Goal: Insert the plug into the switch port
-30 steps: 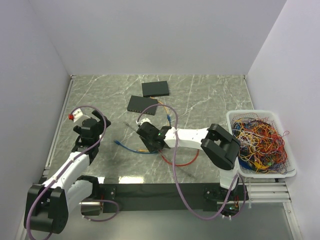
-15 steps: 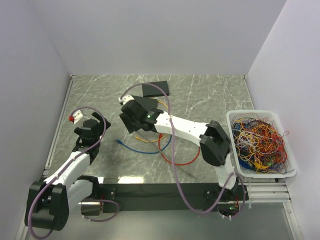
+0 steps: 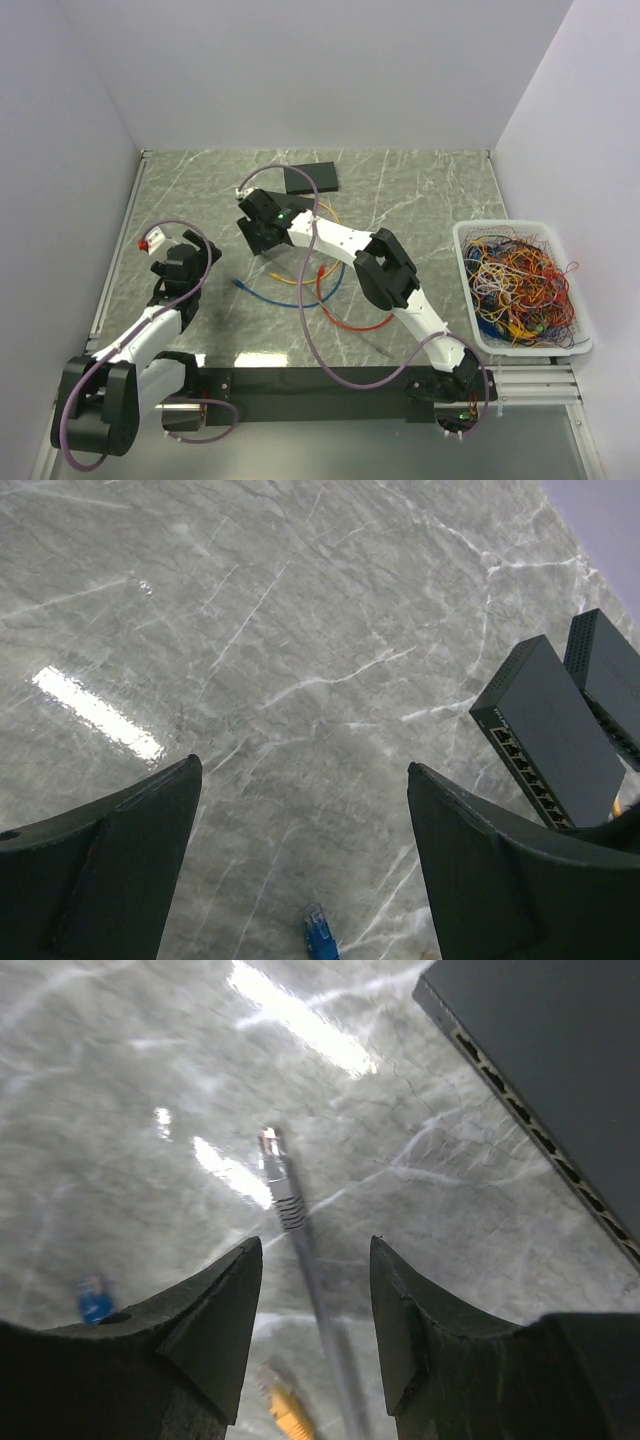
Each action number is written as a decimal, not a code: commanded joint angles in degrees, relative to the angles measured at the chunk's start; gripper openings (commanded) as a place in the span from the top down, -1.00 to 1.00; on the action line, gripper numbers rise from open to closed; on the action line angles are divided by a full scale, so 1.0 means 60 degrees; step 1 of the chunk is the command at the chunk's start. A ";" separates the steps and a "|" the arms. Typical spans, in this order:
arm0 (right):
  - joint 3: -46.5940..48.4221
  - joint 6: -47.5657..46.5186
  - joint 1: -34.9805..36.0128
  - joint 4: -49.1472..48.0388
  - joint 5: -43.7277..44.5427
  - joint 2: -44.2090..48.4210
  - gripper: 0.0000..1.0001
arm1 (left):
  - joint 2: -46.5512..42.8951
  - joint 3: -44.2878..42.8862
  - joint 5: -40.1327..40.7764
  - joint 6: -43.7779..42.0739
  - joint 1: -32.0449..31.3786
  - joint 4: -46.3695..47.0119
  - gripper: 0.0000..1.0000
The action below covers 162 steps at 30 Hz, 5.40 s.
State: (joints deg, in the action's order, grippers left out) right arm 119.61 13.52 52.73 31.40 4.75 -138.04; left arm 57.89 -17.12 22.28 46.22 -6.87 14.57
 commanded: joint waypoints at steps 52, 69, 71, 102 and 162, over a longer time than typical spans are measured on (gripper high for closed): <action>-0.9549 0.0720 -0.0292 -0.6668 -0.5349 0.9294 1.00 | -0.4405 -0.1510 -0.7376 0.1687 -0.0406 0.0051 -0.19; -1.0193 0.1628 -0.1068 -0.7898 -0.6592 0.9339 1.00 | -0.3554 -0.2259 -0.6116 0.1335 -0.2047 -0.0964 -0.19; -1.0296 0.2079 -0.1214 -0.8480 -0.7291 0.9295 1.00 | -0.3598 -0.2054 -0.6247 0.1350 -0.2135 -0.0351 -0.19; -1.1190 0.6331 -0.2182 -1.4052 -1.0446 0.7772 1.00 | -0.3657 -0.1203 -0.6439 0.0764 -0.3014 0.1601 0.79; -0.9520 0.0120 0.0162 -0.6112 -0.1671 0.8841 0.25 | -0.1357 -0.2698 -0.3743 0.0676 -0.4318 -0.0934 0.99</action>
State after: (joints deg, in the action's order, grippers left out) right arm 59.46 15.25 53.10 -4.69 -6.76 -84.68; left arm 49.87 -30.48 -0.54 50.70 -32.45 8.16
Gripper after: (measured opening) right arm 0.381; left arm 0.051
